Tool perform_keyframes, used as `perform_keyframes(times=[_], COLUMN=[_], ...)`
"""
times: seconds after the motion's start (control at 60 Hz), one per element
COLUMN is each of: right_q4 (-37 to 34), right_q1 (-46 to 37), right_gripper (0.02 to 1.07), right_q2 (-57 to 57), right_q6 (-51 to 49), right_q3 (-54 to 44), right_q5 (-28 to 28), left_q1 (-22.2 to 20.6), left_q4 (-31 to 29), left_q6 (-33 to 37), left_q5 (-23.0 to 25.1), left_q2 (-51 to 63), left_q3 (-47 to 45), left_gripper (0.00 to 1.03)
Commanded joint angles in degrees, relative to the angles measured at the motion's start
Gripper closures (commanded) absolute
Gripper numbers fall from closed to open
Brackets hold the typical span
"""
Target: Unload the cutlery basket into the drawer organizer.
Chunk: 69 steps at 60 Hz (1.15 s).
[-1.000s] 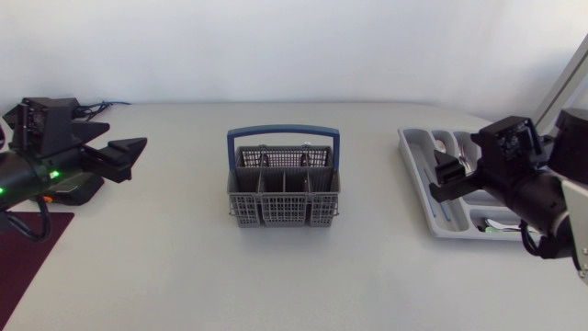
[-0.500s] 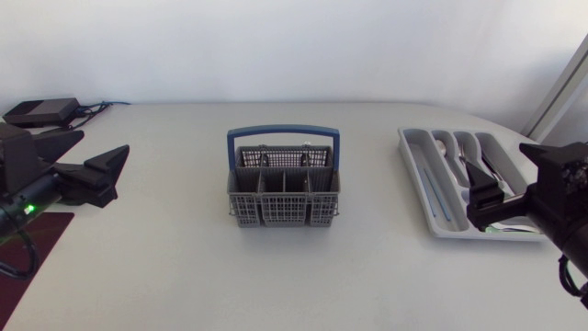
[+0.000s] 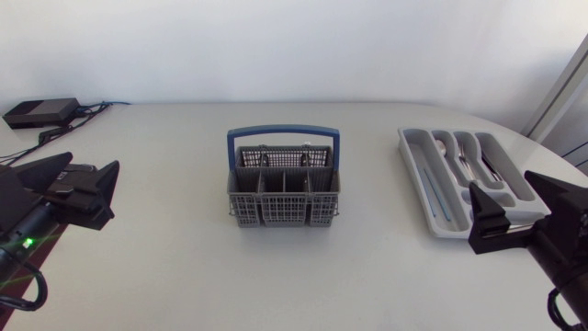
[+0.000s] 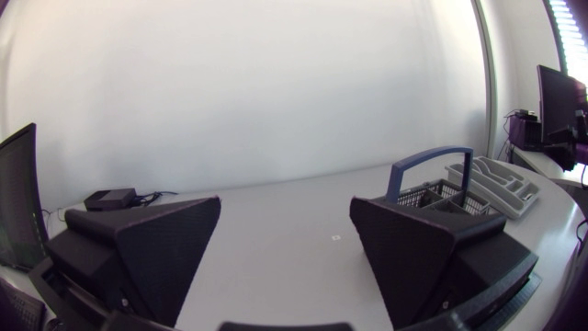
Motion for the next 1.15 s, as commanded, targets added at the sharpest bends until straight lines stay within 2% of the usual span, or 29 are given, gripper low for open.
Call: perform_keyframes(times=[0.0,0.433,0.9,1.133], right_q4=[-0.64,-1.43,-1.43,-1.43], right_q1=[-0.42,-0.62,-0.62,-0.62], right_gripper=[0.06,0.06,0.06,0.06], right_q2=[-2.54,-15.28,-15.38,-15.38], right_q6=[3.76,14.14,14.22,14.22], right_q3=[-2.76,-11.01,-11.07,-11.07], right_q5=[-0.15,-0.19,-0.19,-0.19], left_q1=[-0.05,-4.47,-9.28,-9.32], left_q4=[0.49,-6.41,-13.93,-14.0], left_q6=[-1.92,-4.45,-7.2,-7.22], left_q5=[-0.88,-8.14,-16.05,-16.12], left_q2=[-2.16,-14.99,-28.96,-29.08], left_q3=[-2.64,-8.83,-15.58,-15.64], left_gripper=[0.04,0.04,0.04,0.04])
